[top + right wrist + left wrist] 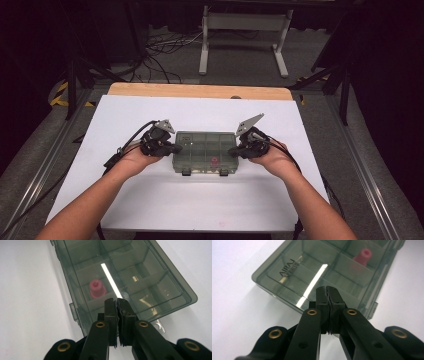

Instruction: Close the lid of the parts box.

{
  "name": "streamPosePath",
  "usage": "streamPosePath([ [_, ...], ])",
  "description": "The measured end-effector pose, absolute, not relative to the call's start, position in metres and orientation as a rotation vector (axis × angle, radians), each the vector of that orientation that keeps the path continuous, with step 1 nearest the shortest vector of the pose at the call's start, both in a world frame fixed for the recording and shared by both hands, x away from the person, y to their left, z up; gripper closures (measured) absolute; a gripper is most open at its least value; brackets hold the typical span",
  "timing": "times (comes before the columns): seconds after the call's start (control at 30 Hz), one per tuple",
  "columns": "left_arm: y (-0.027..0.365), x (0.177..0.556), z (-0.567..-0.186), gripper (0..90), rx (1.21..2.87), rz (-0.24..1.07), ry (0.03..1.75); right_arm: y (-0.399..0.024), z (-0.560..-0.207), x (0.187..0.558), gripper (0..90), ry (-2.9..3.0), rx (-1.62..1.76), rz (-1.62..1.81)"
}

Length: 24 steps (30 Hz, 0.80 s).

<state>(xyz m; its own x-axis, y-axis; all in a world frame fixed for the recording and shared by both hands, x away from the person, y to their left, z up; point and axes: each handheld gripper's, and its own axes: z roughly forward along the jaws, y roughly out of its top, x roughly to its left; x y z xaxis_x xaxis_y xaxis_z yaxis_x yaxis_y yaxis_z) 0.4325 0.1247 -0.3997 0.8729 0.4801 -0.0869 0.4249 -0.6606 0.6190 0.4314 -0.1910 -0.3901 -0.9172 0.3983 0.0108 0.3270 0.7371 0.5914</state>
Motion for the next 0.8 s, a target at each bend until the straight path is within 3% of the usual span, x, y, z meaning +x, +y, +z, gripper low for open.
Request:
streamPosePath([
  [0.47,0.1189,0.4296,-0.4076,88.4,2.454,0.043,0.586,-0.1891,-0.3973,0.4275,86.0,2.835,0.569,0.856],
  [0.8,0.1179,0.4268,-0.4075,88.3,2.463,0.078,0.568,-0.1882,-0.3968,0.4246,85.4,2.826,0.564,0.829],
])
